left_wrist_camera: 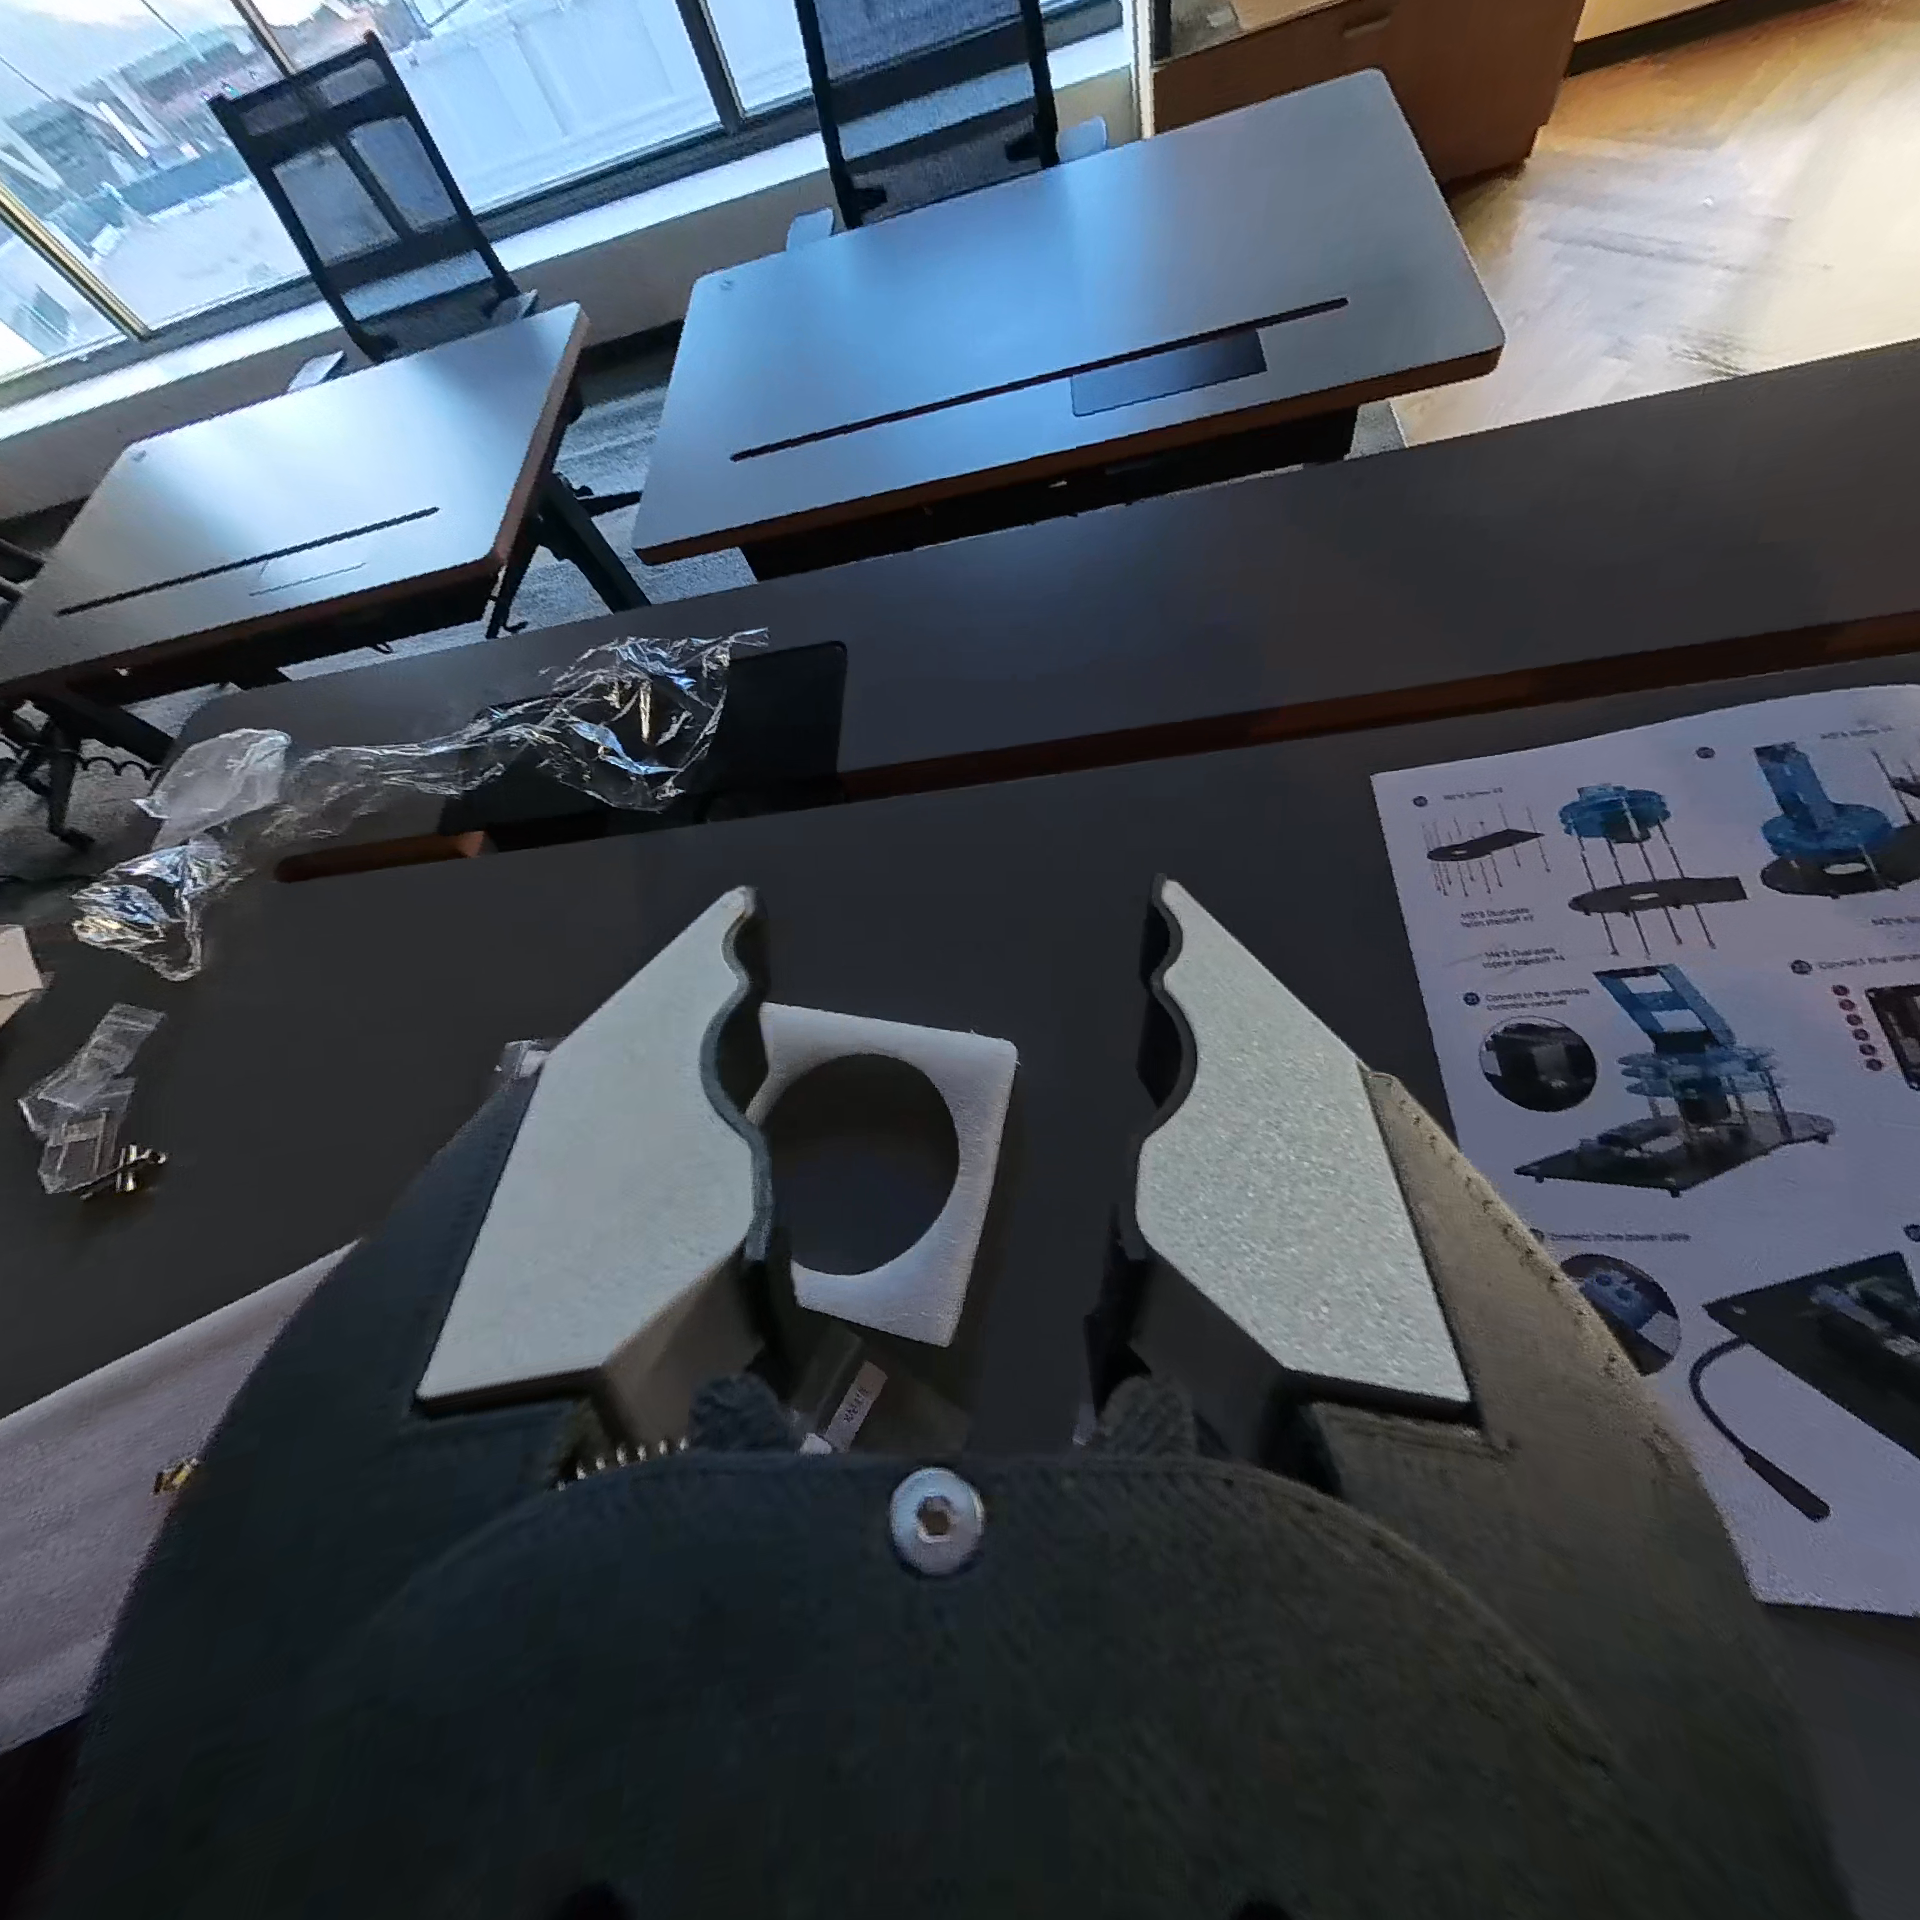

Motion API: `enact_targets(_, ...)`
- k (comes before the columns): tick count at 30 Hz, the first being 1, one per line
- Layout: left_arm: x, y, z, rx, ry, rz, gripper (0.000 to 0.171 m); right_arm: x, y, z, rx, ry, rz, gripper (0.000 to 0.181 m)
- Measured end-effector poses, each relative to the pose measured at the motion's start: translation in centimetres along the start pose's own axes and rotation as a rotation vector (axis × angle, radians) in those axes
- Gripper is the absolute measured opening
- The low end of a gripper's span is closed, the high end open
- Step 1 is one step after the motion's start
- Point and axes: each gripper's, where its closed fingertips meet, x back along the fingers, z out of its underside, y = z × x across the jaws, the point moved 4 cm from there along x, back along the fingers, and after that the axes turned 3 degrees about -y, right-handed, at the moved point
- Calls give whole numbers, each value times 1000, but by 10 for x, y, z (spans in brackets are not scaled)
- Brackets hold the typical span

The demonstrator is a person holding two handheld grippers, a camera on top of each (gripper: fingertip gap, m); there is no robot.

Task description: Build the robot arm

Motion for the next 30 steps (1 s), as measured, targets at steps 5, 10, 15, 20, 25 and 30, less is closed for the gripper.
enact_targets(5,-8,6,4,1,2,-30,73,4,13,-6,9,-17,-43,58)
enact_targets(10,-17,14,8,-7,4,-75,76,18,40,-21,12,-82,-182,57)
enact_targets(15,-16,21,8,-16,-4,-109,79,48,78,-47,-30,-225,-402,57)
enact_targets(20,-12,23,6,-31,-10,-131,81,59,87,-54,25,-262,-409,57)
enact_targets(25,-11,21,5,-41,-7,-130,81,53,85,-49,23,-237,-402,57)
enact_targets(30,-6,14,1,-2,-34,-53,80,46,66,-46,24,-234,-344,58)
